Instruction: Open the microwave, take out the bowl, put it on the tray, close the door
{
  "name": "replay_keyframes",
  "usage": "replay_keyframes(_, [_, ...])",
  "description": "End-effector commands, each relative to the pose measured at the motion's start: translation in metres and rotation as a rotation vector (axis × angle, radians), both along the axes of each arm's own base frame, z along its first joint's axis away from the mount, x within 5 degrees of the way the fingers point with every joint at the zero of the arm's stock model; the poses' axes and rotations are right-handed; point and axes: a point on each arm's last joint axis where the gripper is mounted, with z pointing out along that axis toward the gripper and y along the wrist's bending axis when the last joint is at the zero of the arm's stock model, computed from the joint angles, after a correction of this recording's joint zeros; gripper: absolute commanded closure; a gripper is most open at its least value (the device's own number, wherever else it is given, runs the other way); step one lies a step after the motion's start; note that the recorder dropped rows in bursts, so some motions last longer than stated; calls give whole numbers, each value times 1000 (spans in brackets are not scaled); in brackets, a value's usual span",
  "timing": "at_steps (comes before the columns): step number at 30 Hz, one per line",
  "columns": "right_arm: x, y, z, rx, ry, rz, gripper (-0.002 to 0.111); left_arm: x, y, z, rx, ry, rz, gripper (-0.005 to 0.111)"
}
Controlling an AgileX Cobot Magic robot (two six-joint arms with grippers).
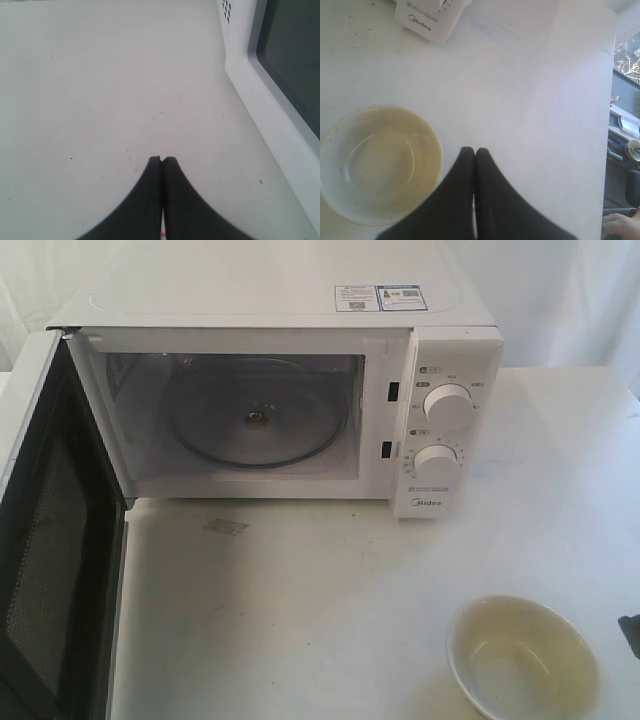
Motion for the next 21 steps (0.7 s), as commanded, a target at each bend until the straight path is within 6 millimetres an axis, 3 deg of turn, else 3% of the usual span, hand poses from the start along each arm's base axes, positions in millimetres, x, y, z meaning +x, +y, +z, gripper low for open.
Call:
replay_keyframes(1, [0, -2, 2, -17, -18, 4, 108, 0, 0, -1, -6, 1, 0, 107])
replay_keyframes(16, [0, -2, 2, -17, -18, 4, 108, 0, 0, -1, -6, 1, 0, 107])
replay_keyframes(21, [2, 7, 4, 63, -49, 58, 108, 0, 0, -1, -6, 1, 0, 107])
